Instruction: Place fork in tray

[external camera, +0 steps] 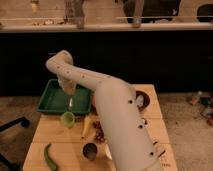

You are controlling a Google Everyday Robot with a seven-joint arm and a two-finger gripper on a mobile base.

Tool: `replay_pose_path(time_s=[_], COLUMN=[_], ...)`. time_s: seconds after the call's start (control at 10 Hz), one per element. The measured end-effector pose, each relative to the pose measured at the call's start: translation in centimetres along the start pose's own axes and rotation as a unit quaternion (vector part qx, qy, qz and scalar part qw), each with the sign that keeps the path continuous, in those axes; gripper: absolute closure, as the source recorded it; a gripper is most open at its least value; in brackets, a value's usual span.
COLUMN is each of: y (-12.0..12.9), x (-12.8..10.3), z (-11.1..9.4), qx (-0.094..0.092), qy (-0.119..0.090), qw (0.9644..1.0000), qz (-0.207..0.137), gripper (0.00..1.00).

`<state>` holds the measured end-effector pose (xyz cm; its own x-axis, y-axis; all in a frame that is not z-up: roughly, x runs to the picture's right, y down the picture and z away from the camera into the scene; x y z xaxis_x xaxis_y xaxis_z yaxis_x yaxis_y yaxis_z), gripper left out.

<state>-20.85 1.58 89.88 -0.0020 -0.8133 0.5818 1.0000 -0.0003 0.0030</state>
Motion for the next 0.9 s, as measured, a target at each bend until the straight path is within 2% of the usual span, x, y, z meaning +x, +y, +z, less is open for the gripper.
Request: replay_pose_path(time_s=[0.3, 0.9], y=[0.9, 2.3], x=[1.4, 1.0], z=[0.2, 1.3], qx=[-0.002, -0.005], qy=[0.000, -0.006], qw=[1.0000, 0.9999], qz=[0.002, 0.008], gripper=[1.00, 0.98])
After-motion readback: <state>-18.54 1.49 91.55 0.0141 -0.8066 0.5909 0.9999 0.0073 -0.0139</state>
